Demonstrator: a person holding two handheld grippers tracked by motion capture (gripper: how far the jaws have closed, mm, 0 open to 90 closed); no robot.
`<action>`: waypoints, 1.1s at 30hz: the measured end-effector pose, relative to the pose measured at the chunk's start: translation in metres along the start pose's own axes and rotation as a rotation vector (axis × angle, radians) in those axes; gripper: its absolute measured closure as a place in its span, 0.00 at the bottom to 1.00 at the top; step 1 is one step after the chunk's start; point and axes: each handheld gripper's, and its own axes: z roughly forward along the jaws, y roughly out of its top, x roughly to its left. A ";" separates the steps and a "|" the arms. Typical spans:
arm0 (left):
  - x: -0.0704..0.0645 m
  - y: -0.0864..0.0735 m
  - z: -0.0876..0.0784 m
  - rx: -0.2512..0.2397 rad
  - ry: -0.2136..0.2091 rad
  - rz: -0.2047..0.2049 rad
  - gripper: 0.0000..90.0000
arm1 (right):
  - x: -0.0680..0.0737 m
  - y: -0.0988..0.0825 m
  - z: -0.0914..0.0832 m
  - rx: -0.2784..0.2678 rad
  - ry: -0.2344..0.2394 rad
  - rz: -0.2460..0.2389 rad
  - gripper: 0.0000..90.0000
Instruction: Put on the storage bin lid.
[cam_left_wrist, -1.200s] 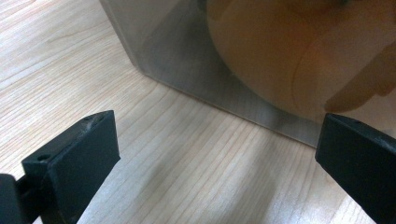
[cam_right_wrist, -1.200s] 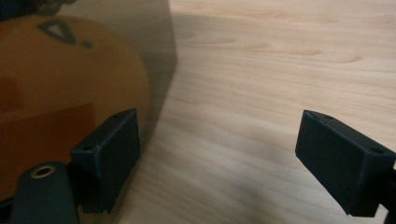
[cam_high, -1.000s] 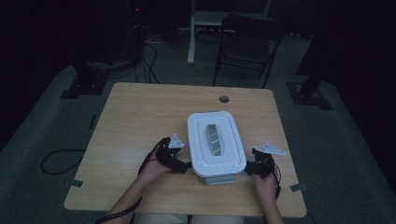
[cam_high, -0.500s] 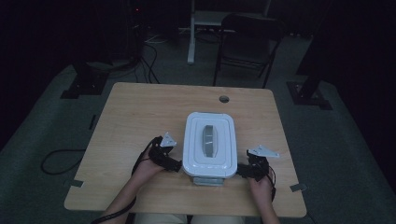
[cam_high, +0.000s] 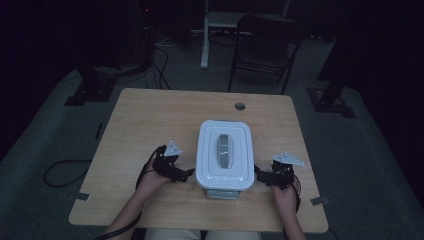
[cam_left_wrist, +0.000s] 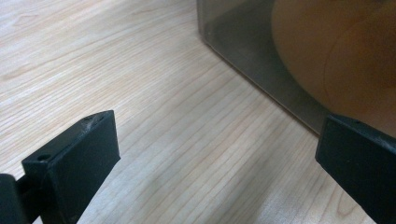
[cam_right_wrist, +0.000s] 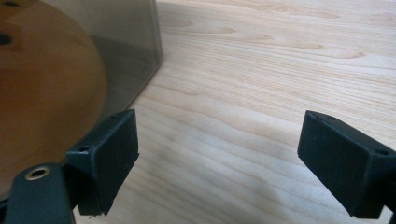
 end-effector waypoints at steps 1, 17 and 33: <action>0.000 0.000 0.000 0.000 0.000 0.000 0.00 | 0.000 0.000 0.000 0.000 0.000 0.000 0.13; 0.011 -0.009 -0.004 -0.049 0.085 -0.077 0.00 | -0.008 0.004 0.003 -0.022 -0.002 0.013 0.14; 0.022 -0.015 -0.023 -0.074 0.109 -0.107 0.00 | -0.009 0.003 0.001 -0.024 -0.008 0.007 0.14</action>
